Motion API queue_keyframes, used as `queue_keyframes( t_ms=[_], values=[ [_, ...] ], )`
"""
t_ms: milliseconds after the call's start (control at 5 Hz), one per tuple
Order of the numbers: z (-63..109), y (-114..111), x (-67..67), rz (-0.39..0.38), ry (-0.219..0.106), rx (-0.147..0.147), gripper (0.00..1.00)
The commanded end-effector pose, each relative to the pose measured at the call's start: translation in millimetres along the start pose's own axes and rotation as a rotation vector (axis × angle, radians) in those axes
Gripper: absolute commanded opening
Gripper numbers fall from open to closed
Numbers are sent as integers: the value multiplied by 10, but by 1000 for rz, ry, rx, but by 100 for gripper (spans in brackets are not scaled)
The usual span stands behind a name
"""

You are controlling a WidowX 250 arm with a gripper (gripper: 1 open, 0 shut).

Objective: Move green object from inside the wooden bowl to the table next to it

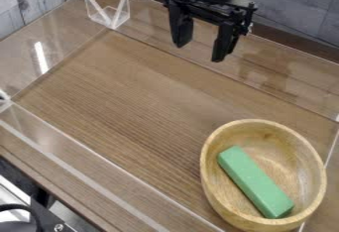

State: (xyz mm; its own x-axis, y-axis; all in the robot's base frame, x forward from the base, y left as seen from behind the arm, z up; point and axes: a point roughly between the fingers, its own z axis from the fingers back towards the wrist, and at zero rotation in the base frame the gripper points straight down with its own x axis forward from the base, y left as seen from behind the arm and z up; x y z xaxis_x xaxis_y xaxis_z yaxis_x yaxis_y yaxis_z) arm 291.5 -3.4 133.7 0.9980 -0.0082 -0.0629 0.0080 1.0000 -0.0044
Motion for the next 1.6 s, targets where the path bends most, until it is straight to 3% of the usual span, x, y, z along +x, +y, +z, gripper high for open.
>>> queue_keyframes(
  t_ms=[0, 200, 800, 1000, 1400],
  values=[
    [-111, -76, -128, 141, 33, -13, 100],
    [-261, -244, -279, 313, 56, -47, 100],
    [-484, -891, -539, 817, -3, -151, 100],
    [-442, -912, -571, 972, -26, -172, 100],
    [-437, -931, -548, 1093, -36, -170, 100]
  ],
)
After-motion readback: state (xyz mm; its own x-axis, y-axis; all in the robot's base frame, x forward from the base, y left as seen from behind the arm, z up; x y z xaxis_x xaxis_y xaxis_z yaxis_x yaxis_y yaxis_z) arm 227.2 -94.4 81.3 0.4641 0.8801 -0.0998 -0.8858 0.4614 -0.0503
